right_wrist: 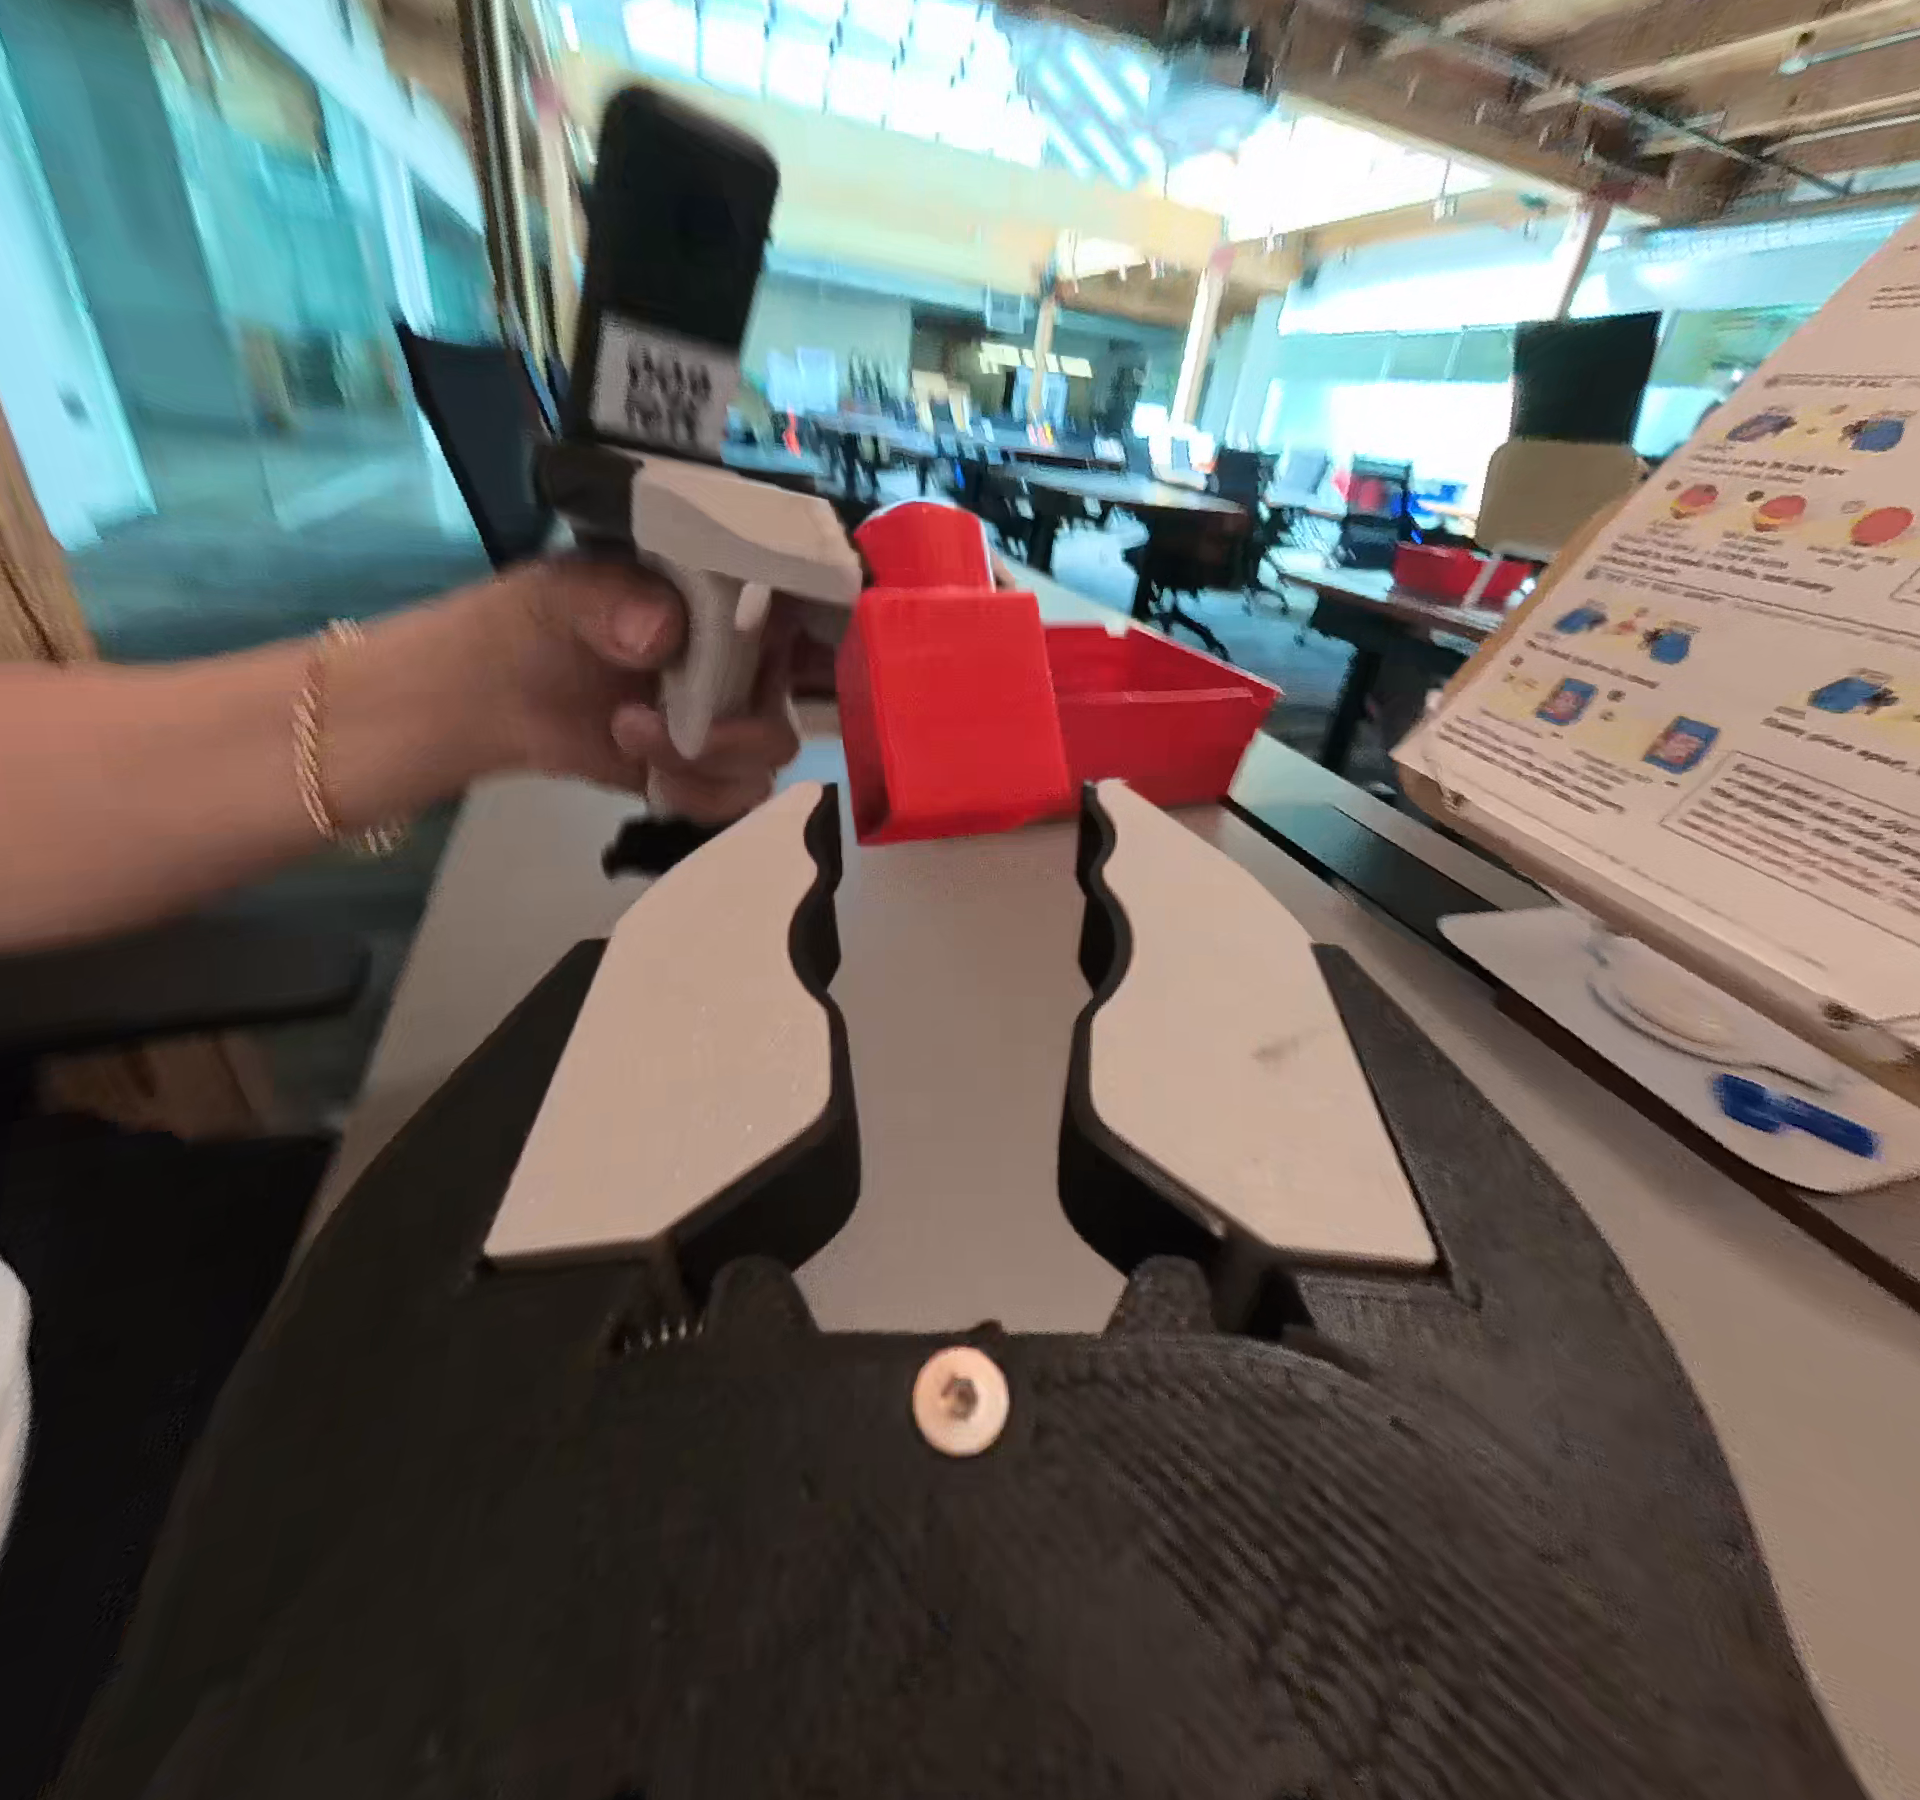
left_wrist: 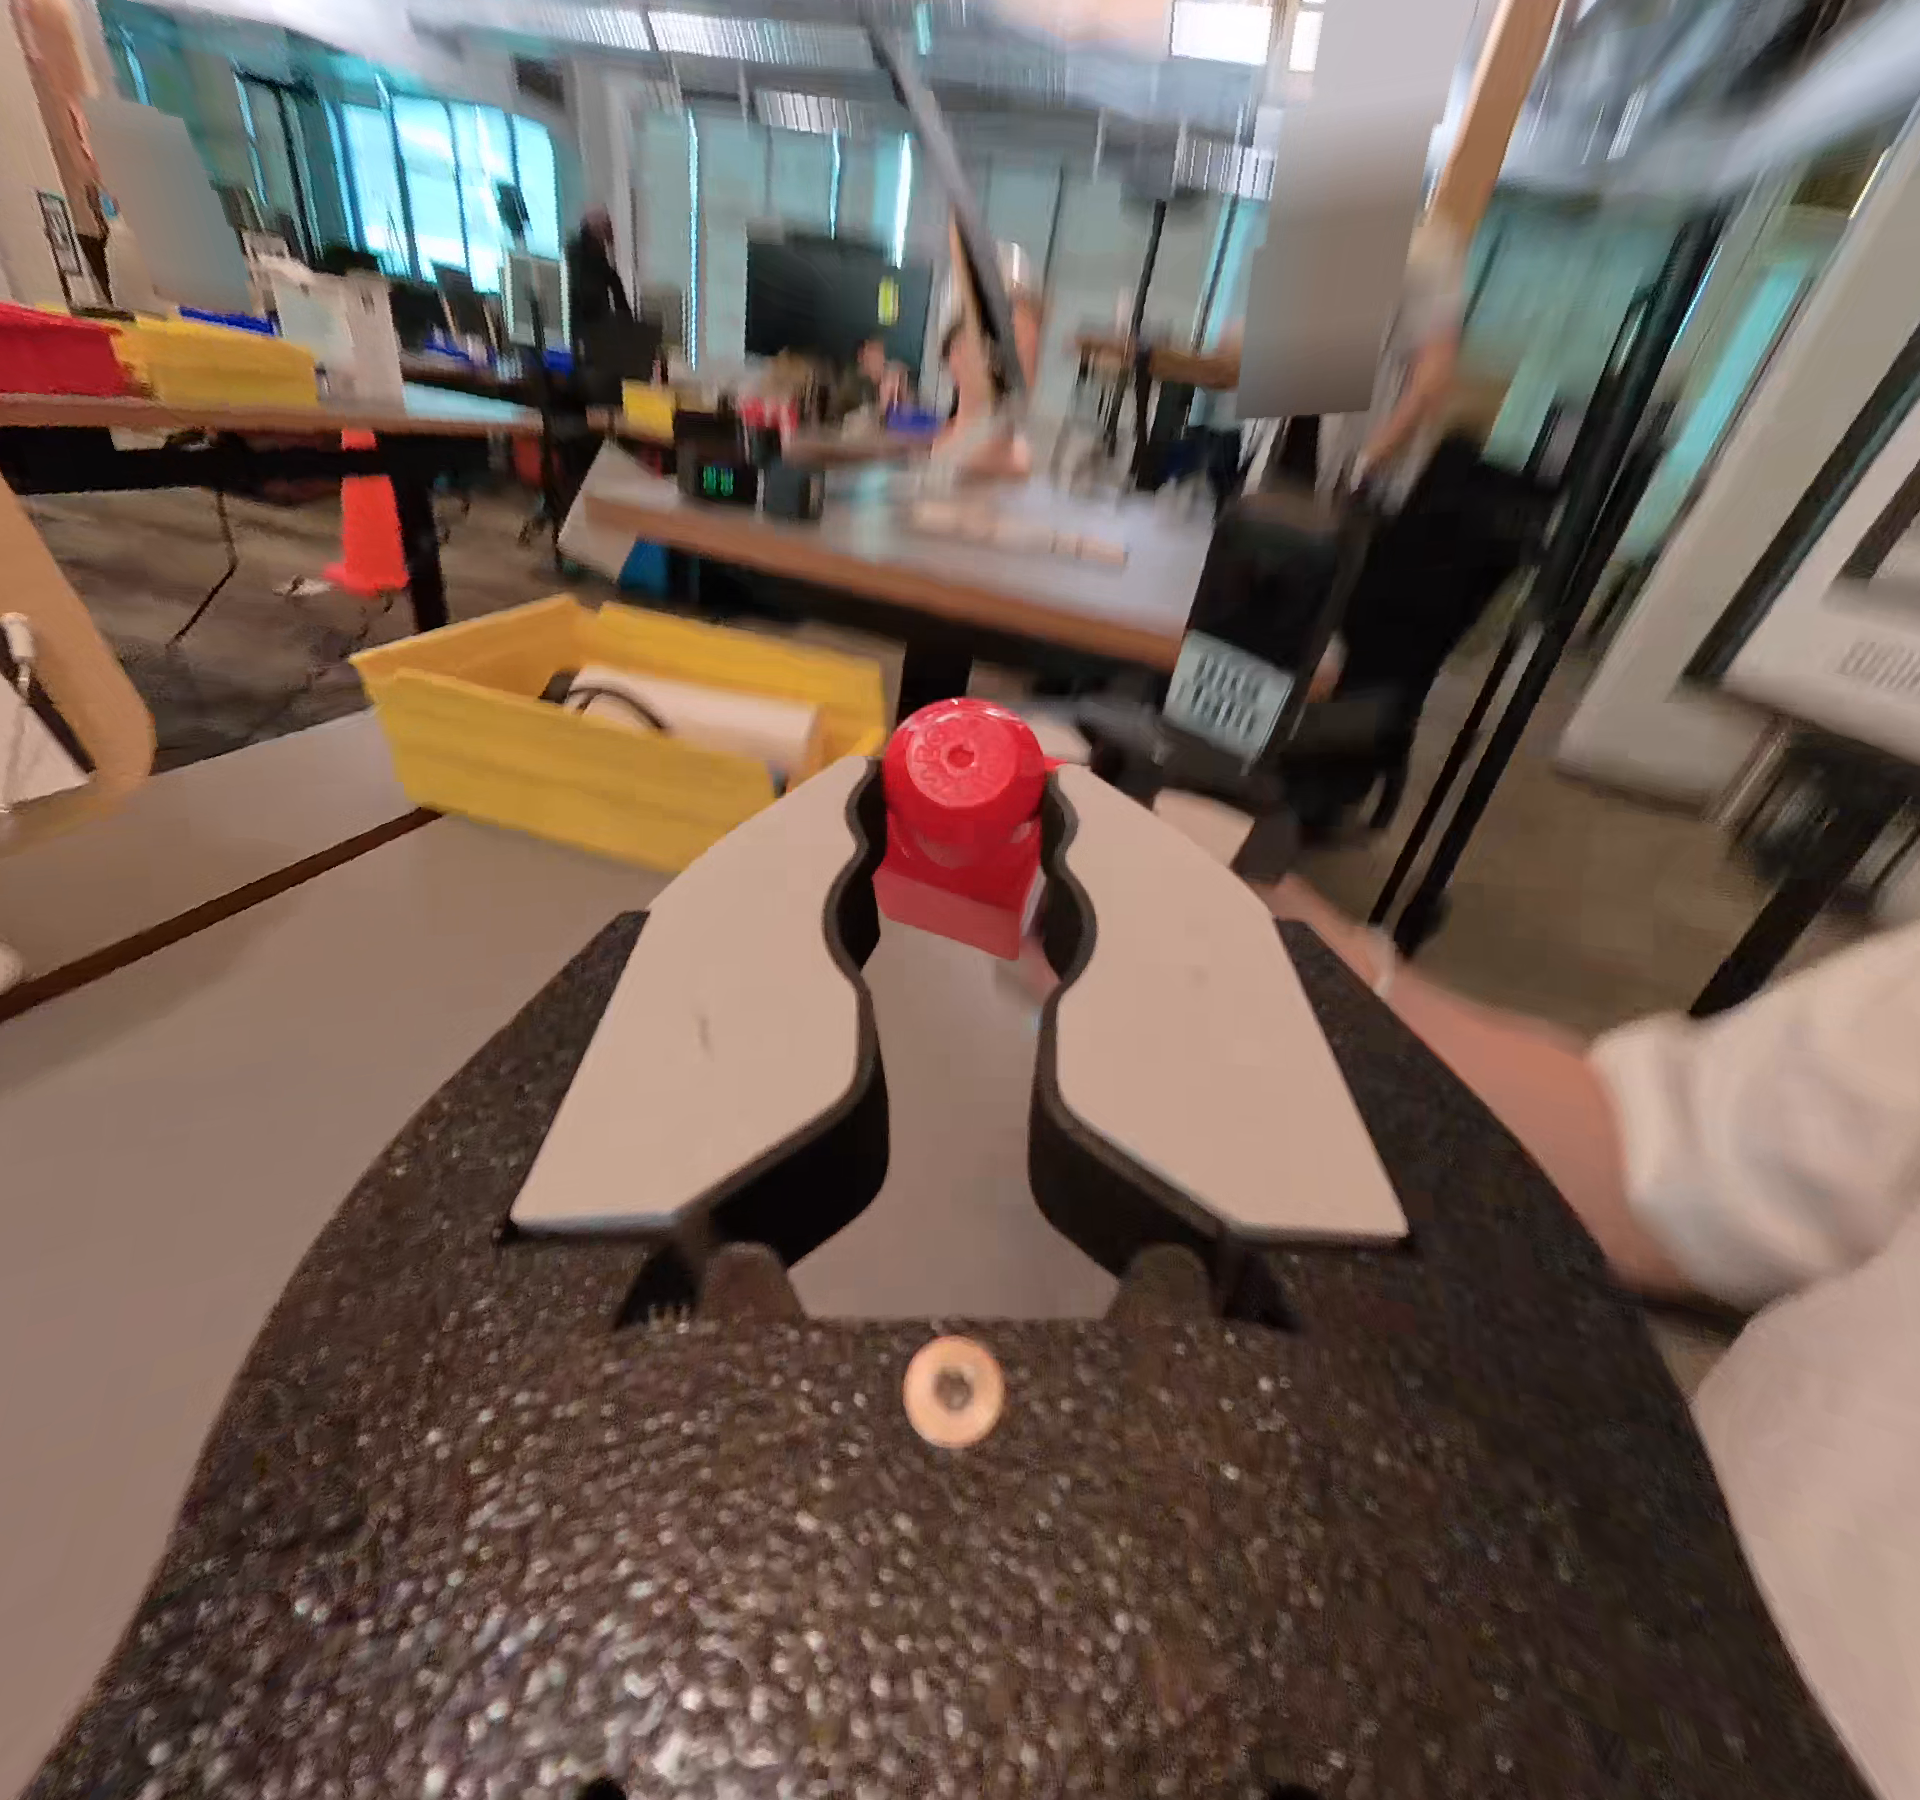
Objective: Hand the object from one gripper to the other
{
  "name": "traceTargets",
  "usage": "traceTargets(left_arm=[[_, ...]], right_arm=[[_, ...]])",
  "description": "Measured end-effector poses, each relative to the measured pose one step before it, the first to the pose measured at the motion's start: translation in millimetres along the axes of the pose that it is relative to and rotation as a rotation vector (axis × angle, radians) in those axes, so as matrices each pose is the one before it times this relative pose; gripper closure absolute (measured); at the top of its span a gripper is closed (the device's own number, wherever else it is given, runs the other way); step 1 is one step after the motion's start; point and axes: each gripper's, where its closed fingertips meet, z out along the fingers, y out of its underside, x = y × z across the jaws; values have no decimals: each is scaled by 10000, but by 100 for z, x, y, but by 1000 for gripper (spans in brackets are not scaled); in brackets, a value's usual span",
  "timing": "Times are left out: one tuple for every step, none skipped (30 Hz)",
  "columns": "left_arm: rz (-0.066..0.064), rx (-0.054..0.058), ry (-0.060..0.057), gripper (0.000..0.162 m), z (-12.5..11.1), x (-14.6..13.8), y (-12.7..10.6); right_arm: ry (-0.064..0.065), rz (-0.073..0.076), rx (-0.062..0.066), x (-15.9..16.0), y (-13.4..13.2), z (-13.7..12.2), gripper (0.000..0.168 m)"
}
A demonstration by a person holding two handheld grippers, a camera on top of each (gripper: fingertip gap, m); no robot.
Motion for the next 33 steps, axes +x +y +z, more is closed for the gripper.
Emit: traceTargets(left_arm=[[-784, 895, 97, 135, -261, -199, -887], [-716, 804, 190, 135, -202, -68, -706], [-626, 671, 279, 134, -151, 73, -476], [-537, 529, 225, 134, -100, 39, -246], [-415, 448, 124, 134, -60, -44, -85], [-333, 388, 149, 134, -40, 1, 16], [-308, 278, 174, 134, -26, 52, 120], [-232, 198, 74, 134, -15, -67, 187], [-98, 131, 38, 134, -23, -93, 254], [-57, 114, 43, 135, -58, -78, 177], [-93, 72, 97, 134, -110, -22, 85], [-2, -90, 2, 134, -154, -126, 164], [144, -283, -49, 134, -183, -148, 270], [239, -405, -15, 134, -151, -49, 329], [357, -462, -74, 133, -134, -59, 311], [586, -573, -257, 132, -142, -243, 315], [859, -743, -372, 132, -178, -333, 383], [1042, -873, -404, 124, -155, -302, 422], [1081, -920, -380, 113, -103, -214, 378], [1008, -933, -239, 108, -15, -29, 352], [842, -925, -33, 106, 66, 231, 339], [621, -899, 211, 103, 147, 519, 330], [464, -827, 379, 102, 195, 708, 287], [433, -716, 274, 104, 190, 497, 245], [462, -642, 99, 105, 203, 185, 281], [418, -582, 113, 108, 189, 137, 347], [271, -545, 191, 108, 238, 186, 392], [129, -480, 215, 108, 278, 194, 366], [87, -366, 292, 110, 278, 329, 275], [90, -254, 299, 113, 289, 370, 173], [80, -195, 133, 119, 274, 170, 127], [66, -179, 95, 126, 229, 137, 142], [2, -169, 112, 126, 168, 142, 175]], right_arm=[[-154, 539, 533, 5, -531, -29, 121], [-97, 430, 520, -10, -495, 39, 117], [-40, 292, 512, -25, -487, 63, 114], [17, 185, 396, -22, -334, 122, 114], [42, 103, 210, -17, -123, 164, 114], [-21, 16, 98, -143, -13, 180, 114], [-43, -12, 130, -207, -85, 164, 114], [85, -20, 124, -28, -106, 137, 116], [188, -81, 75, 156, -63, 73, 123], [4, -105, 114, -84, -111, -7, 132], [-102, -2, 27, -163, -26, -15, 134], [-61, 47, -217, 30, 162, -38, 134], [-63, 24, -392, 124, 293, -94, 135], [-118, -142, -364, 1, 272, -157, 135], [-97, -214, -286, -74, 187, -189, 135], [23, -143, -316, 76, 169, -186, 135], [130, -133, -348, 235, 187, -176, 134], [59, -167, -372, 131, 254, -196, 134], [-139, -139, -515, -123, 501, -205, 135], [-172, -153, -546, -191, 624, -183, 134], [-105, -223, -537, -143, 681, -152, 134], [41, -261, -467, 8, 625, -89, 134], [-35, -234, -452, -116, 587, -37, 134], [-23, -215, -337, -136, 410, 33, 134], [-56, -204, -235, -222, 266, 62, 134], [-138, -164, -160, -373, 143, 128, 134], [-133, -123, -115, -376, 50, 157, 134], [-93, -119, -94, -300, 18, 193, 134], [-84, -112, -110, -275, 64, 206, 134], [-80, -102, -139, -248, 127, 209, 134], [-10, -102, -107, -127, 109, 182, 134], [-23, -55, -63, -104, 54, 148, 134], [-120, -29, -92, -218, 117, 95, 134]])
